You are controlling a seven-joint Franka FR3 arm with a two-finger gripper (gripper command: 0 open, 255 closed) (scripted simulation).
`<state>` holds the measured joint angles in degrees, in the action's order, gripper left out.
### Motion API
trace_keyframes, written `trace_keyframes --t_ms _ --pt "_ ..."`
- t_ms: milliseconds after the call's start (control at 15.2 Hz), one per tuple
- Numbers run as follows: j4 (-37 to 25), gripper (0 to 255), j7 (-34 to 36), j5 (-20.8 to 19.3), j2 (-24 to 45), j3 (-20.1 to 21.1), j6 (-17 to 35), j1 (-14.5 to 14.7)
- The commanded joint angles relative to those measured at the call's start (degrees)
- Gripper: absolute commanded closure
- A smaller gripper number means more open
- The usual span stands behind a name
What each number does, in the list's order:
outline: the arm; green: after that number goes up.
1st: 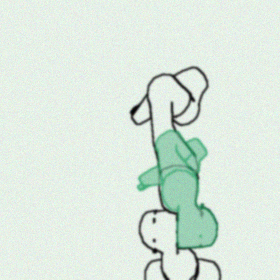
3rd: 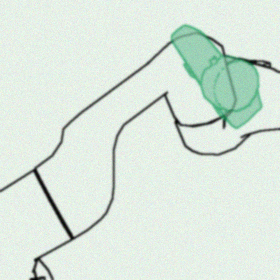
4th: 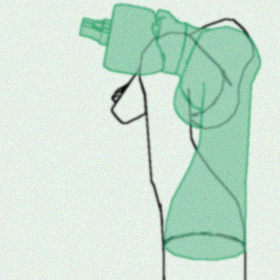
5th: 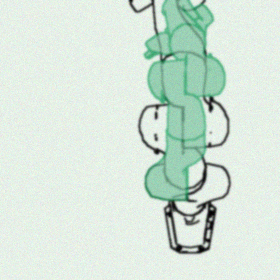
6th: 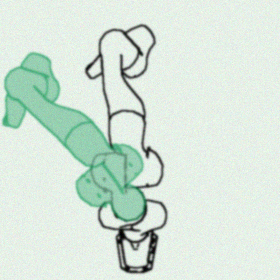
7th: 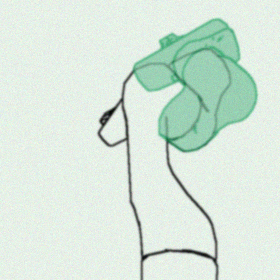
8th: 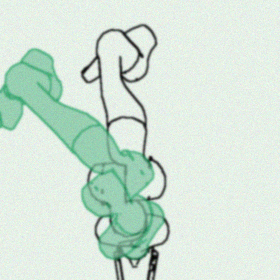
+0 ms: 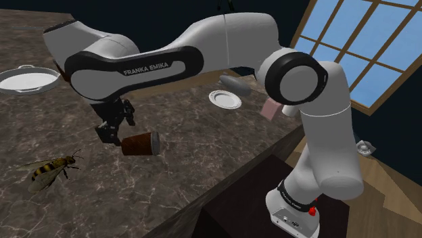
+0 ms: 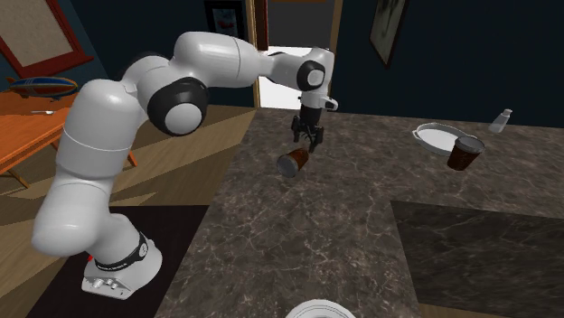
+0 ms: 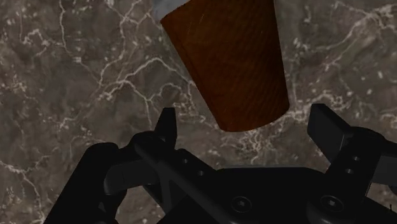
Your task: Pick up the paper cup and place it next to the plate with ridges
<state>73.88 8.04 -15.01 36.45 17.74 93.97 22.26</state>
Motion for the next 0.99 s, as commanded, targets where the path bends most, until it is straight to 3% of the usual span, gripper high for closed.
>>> trace_keyframes --t_ms 0,528,924 --pt "-4.1 0 -0.6 -1.0 3.3 0.0 -1.1 1.5" --pt "2.9 0 0.0 -1.2 2.5 -0.1 5.1 0.3" --pt "2.9 0 0.0 -1.2 2.5 -0.1 5.1 0.3"
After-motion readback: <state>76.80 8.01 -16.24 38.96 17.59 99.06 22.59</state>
